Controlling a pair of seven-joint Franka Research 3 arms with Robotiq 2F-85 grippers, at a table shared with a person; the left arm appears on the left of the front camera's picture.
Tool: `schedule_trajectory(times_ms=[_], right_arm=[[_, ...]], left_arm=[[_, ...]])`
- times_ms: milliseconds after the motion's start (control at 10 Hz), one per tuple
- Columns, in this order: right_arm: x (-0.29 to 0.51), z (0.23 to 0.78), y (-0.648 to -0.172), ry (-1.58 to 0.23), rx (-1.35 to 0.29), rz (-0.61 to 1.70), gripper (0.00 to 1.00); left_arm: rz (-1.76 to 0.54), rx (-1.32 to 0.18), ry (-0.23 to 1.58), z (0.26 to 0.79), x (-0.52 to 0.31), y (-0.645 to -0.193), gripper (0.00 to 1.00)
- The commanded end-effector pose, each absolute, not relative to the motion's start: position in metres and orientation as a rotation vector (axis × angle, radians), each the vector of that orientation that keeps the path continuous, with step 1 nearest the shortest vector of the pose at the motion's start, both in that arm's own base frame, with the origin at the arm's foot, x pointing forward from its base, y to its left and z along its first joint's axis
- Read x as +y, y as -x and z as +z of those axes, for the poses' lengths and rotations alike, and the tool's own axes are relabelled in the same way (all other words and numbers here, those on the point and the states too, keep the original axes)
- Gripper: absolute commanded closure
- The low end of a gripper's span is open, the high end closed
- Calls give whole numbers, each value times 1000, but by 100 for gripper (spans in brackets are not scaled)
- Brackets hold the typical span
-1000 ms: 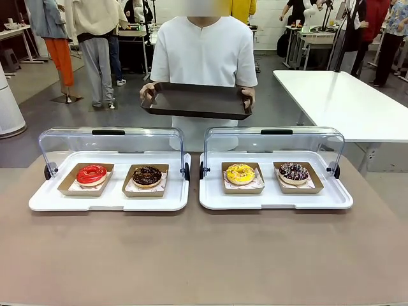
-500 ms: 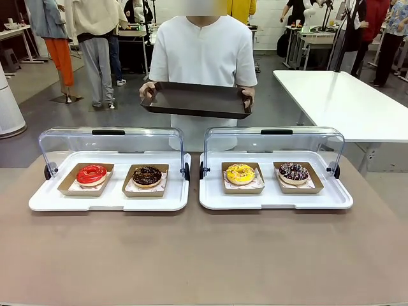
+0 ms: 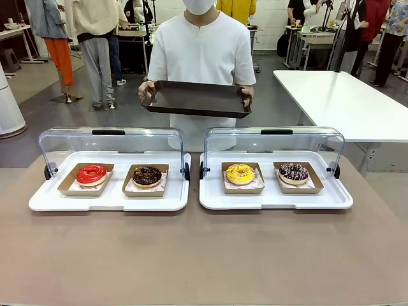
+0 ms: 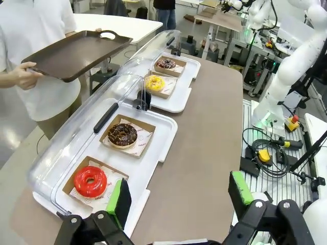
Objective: Provide the desired donut to the person.
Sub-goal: Pick up and lift the Paper togo box containing the Donut pointed at by the person.
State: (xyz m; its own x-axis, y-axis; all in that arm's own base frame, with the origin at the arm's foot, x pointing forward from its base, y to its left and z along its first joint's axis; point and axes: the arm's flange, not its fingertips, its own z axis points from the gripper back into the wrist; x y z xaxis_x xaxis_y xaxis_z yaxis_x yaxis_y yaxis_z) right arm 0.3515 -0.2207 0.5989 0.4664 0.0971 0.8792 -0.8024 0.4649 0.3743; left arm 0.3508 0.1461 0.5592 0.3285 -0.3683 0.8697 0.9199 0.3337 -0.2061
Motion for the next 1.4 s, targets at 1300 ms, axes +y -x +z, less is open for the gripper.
schedule_trajectory(times_ms=[1300], right_arm=[[-221, 600, -352, -924, -925, 658, 0]], left_arm=[[-994, -825, 821, 560, 146, -351, 0]])
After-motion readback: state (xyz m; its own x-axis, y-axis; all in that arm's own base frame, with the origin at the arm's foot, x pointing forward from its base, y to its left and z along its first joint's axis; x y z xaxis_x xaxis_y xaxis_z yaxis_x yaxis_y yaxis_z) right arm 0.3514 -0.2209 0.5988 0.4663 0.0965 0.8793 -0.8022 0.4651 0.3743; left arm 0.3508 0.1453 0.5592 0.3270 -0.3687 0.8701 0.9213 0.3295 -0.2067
